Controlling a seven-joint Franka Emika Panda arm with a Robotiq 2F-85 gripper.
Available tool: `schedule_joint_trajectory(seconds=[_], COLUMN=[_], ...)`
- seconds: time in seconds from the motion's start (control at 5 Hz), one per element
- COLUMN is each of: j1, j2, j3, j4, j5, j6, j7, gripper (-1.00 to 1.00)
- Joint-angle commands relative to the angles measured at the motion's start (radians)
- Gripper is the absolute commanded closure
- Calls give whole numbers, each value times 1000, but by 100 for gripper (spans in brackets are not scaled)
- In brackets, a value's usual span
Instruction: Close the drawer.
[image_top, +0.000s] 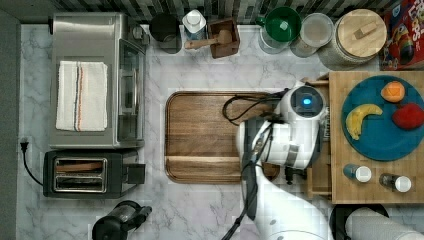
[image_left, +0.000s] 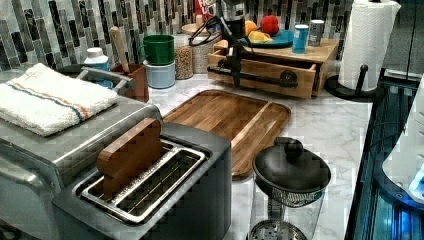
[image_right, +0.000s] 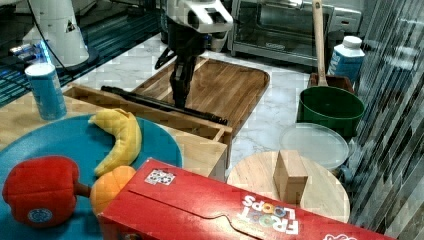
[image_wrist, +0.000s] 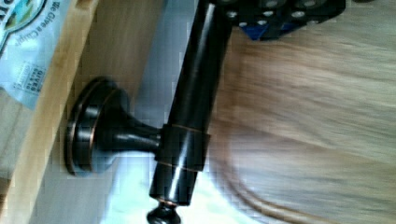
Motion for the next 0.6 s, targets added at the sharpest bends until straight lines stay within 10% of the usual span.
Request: schedule_joint_trajectory(seconds=[0.2, 0.6], j1=[-195, -199], j2=[70, 80], j3=[-137, -133], j4=[275, 311], j5=[-7, -9], j6=[-33, -103], j7=[-172, -154], gripper=[100, 100])
